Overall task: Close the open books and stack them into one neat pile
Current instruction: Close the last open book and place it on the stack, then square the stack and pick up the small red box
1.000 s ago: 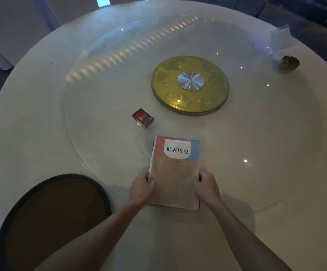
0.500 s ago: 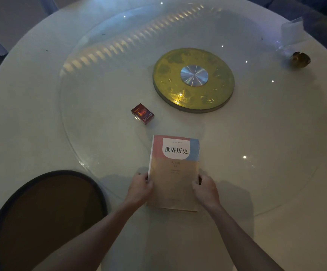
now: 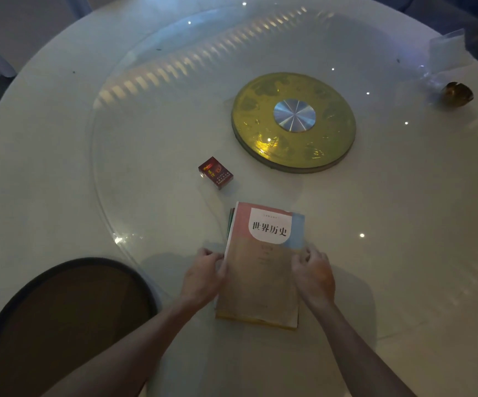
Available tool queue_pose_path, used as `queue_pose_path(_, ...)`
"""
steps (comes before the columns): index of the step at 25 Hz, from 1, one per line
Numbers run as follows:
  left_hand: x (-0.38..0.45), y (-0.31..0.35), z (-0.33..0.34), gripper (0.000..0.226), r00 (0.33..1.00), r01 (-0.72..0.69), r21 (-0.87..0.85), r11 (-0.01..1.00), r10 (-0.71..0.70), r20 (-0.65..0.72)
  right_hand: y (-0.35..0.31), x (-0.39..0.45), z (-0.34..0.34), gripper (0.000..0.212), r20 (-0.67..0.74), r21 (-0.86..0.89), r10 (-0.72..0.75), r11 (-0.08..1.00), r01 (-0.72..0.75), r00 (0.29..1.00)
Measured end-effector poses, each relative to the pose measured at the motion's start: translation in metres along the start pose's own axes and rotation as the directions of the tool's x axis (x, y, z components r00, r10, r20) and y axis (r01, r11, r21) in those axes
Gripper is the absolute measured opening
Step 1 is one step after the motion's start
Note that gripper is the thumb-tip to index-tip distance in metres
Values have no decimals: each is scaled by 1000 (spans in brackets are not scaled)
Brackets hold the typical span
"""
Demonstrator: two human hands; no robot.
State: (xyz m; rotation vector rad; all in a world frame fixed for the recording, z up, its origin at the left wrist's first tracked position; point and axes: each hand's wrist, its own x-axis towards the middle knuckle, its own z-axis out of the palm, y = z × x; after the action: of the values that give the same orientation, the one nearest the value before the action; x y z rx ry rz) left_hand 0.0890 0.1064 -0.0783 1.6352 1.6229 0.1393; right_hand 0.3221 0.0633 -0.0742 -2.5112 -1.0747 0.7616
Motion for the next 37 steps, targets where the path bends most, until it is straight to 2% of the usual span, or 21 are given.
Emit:
queue_pose_path(2,18,3,-15,30,999,-33,49,998,31,27,-21,21,-2,54,-45,-22,14,1000,-15,999)
queue_pose_path(5,34,3,-27,18,990,-26,111,993,10,141,-53,50,-4,53,-15,-117,11,993,-13,1000)
queue_pose_path(7,38,-2,-29,12,981,3,91,996,-21,195,-65,63,-4,50,36,-180,23,983,-16,999)
queue_pose_path(11,41,-7,-28,13,980,10,43,999,-18,200,-62,67,4,55,45,-224,12,975,-1,999)
queue_pose_path(15,38,-12,-26,9,977,-2,-21,1000,6,215,-51,62,9,65,12,-105,49,993,-47,999)
queue_pose_path(18,30,-13,-25,40,978,3,-96,995,17,208,-44,59,13,57,22,-9,124,992,-124,992)
queue_pose_path(19,29,-13,-24,42,978,-8,-115,993,32,204,-42,57,14,51,13,-7,144,990,-144,989)
queue_pose_path(23,25,-7,-19,29,972,-9,-181,983,51,228,-32,48,14,42,12,10,268,963,-268,963)
queue_pose_path(29,17,-8,-4,22,980,59,-188,980,-22,196,-22,42,7,30,110,100,112,987,-123,988)
queue_pose_path(32,14,-9,1,25,984,85,-190,978,-53,168,-19,43,2,26,186,93,91,990,-110,978)
queue_pose_path(33,15,-8,-1,29,980,106,-190,976,-71,184,-22,42,0,27,168,41,89,994,-97,982)
queue_pose_path(35,26,-4,-16,46,969,162,-178,971,-122,214,-39,45,-4,36,32,-73,47,996,-44,998)
queue_pose_path(37,55,-3,-39,57,973,185,-174,967,-154,174,-68,53,-7,46,-67,-13,-71,997,70,995)
